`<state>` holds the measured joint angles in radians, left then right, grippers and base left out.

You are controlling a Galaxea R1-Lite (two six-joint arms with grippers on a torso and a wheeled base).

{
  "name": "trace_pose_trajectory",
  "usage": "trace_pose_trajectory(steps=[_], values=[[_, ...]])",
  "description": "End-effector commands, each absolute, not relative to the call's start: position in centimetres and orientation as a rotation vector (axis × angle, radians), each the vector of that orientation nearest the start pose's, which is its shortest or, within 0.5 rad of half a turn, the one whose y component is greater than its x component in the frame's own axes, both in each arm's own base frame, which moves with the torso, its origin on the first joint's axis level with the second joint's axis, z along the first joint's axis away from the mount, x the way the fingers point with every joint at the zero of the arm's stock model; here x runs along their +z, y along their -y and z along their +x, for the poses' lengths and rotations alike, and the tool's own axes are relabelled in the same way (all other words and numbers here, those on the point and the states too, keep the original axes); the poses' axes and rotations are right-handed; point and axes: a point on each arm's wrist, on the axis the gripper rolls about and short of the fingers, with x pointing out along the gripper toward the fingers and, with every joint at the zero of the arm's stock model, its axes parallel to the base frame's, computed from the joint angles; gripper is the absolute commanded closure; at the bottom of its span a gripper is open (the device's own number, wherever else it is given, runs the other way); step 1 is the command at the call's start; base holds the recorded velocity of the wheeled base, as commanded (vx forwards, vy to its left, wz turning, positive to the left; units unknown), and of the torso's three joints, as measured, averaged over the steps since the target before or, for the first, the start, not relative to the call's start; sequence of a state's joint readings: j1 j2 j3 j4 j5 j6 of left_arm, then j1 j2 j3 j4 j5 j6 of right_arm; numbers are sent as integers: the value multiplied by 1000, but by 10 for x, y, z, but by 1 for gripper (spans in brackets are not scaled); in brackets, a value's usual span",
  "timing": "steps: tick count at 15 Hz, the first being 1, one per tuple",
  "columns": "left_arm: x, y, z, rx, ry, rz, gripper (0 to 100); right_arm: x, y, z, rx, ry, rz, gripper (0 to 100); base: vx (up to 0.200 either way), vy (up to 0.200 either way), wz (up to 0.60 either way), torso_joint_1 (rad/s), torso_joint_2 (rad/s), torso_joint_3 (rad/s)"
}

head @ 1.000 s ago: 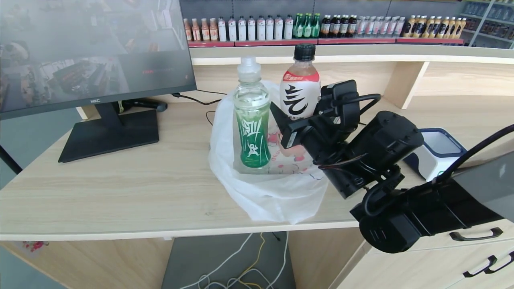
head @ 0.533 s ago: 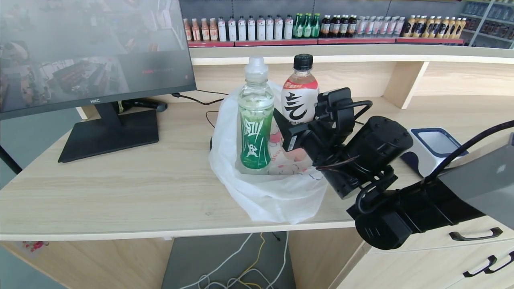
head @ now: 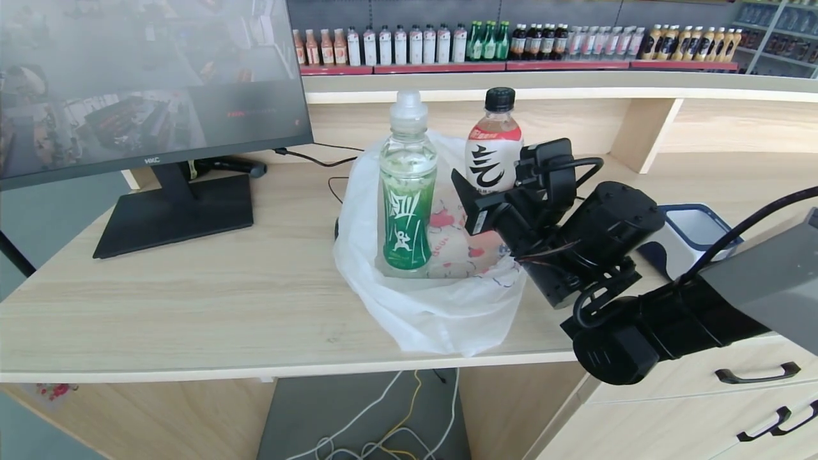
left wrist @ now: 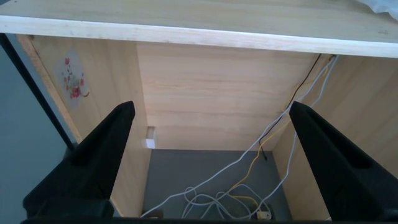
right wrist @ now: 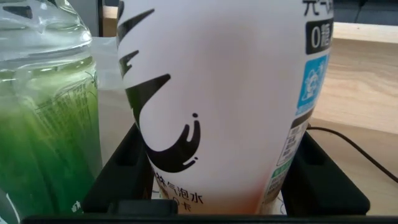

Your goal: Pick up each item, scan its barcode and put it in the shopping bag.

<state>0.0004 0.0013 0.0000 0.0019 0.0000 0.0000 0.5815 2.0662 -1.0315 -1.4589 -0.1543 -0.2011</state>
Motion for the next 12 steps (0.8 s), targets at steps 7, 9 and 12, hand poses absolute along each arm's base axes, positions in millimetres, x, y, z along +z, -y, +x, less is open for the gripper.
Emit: trace_pose_trajectory(steps=[7, 9, 12], values=[[75, 0, -23, 2, -3, 0, 0, 181, -208, 337, 367, 404, -51, 100, 0, 0, 0, 0, 0, 0], [75, 0, -23, 2, -3, 0, 0, 177, -208, 339, 364, 393, -55, 100, 0, 0, 0, 0, 0, 0], [75, 0, -23, 0, -3, 0, 0, 175, -208, 339, 365, 388, -55, 100, 0, 0, 0, 0, 0, 0]])
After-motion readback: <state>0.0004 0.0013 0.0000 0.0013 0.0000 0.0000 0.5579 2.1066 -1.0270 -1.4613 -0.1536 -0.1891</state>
